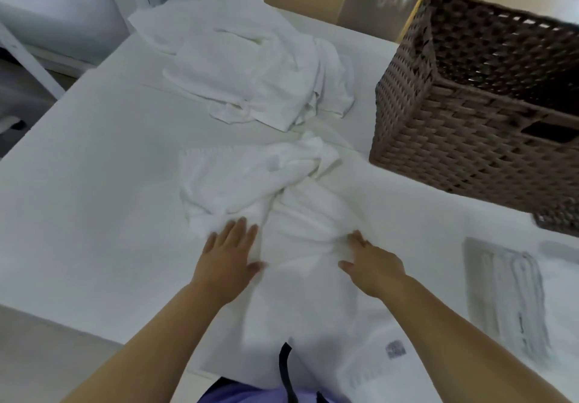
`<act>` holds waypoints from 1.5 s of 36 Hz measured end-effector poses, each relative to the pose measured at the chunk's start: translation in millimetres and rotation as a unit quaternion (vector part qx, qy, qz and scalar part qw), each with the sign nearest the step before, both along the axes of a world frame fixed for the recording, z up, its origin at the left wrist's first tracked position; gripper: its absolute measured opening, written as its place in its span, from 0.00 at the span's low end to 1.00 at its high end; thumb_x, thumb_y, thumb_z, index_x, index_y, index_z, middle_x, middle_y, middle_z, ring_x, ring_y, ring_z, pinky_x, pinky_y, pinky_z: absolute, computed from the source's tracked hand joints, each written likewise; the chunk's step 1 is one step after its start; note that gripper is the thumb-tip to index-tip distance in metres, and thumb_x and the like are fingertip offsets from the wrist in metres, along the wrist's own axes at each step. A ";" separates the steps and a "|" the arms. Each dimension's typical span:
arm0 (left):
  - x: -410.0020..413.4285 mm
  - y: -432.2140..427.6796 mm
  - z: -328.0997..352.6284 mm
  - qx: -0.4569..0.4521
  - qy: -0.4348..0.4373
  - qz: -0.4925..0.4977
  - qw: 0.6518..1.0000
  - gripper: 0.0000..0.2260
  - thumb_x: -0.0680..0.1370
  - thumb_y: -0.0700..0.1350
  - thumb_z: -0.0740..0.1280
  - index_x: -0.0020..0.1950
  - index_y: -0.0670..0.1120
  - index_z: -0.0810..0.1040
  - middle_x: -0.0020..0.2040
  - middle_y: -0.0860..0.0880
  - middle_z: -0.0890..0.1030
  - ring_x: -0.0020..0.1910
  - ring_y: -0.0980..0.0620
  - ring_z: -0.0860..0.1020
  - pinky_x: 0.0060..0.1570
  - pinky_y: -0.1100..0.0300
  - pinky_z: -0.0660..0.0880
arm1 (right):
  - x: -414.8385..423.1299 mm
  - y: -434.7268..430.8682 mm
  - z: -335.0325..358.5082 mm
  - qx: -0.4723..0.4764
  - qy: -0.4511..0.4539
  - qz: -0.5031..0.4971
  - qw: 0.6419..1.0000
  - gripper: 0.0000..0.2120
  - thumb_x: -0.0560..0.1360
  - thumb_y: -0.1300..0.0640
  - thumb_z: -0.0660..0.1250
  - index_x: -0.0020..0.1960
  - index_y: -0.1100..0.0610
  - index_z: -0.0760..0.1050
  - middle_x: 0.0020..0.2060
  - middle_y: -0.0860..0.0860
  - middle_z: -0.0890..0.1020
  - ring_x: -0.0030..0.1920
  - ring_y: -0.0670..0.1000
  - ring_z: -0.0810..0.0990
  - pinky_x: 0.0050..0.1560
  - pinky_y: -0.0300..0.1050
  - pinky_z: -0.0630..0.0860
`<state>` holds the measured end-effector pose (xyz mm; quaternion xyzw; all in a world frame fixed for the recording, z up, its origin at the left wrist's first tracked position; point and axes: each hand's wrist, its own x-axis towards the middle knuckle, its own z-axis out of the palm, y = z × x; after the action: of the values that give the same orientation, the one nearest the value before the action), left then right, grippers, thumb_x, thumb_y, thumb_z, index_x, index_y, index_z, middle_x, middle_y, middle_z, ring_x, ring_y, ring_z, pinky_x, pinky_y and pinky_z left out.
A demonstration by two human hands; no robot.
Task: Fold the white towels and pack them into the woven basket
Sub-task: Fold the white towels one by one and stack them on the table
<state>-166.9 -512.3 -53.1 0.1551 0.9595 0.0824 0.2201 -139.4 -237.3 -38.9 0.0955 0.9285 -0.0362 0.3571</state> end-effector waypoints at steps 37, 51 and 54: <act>-31.2 37.1 11.1 0.275 0.023 0.246 0.929 0.08 0.80 0.46 0.59 0.44 0.45 0.73 0.36 0.50 0.78 0.34 0.55 0.76 0.31 0.63 0.68 | 24.3 42.8 1.1 -0.129 0.209 -0.404 0.881 0.09 0.72 0.58 0.66 0.38 0.55 0.66 0.33 0.50 0.74 0.31 0.49 0.71 0.28 0.42 0.63; -68.9 23.2 74.1 0.498 0.026 0.412 0.763 0.16 0.77 0.47 0.60 0.34 0.38 0.68 0.32 0.46 0.69 0.31 0.48 0.69 0.36 0.52 0.74 | 28.6 65.7 78.1 -0.264 0.507 -0.476 0.668 0.15 0.67 0.70 0.67 0.44 0.52 0.68 0.35 0.49 0.72 0.31 0.48 0.69 0.28 0.36 0.69; -59.7 23.3 83.8 0.516 0.028 0.418 0.747 0.15 0.74 0.47 0.60 0.30 0.45 0.60 0.30 0.47 0.62 0.31 0.48 0.62 0.36 0.52 0.63 | 49.9 65.7 81.0 -0.262 0.525 -0.473 0.657 0.15 0.68 0.69 0.66 0.48 0.52 0.67 0.35 0.49 0.71 0.31 0.48 0.68 0.30 0.40 0.67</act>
<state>-226.6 -488.9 30.7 -0.1695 0.7453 0.6444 0.0234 -89.4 -171.6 42.1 0.3895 0.7429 -0.4861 -0.2453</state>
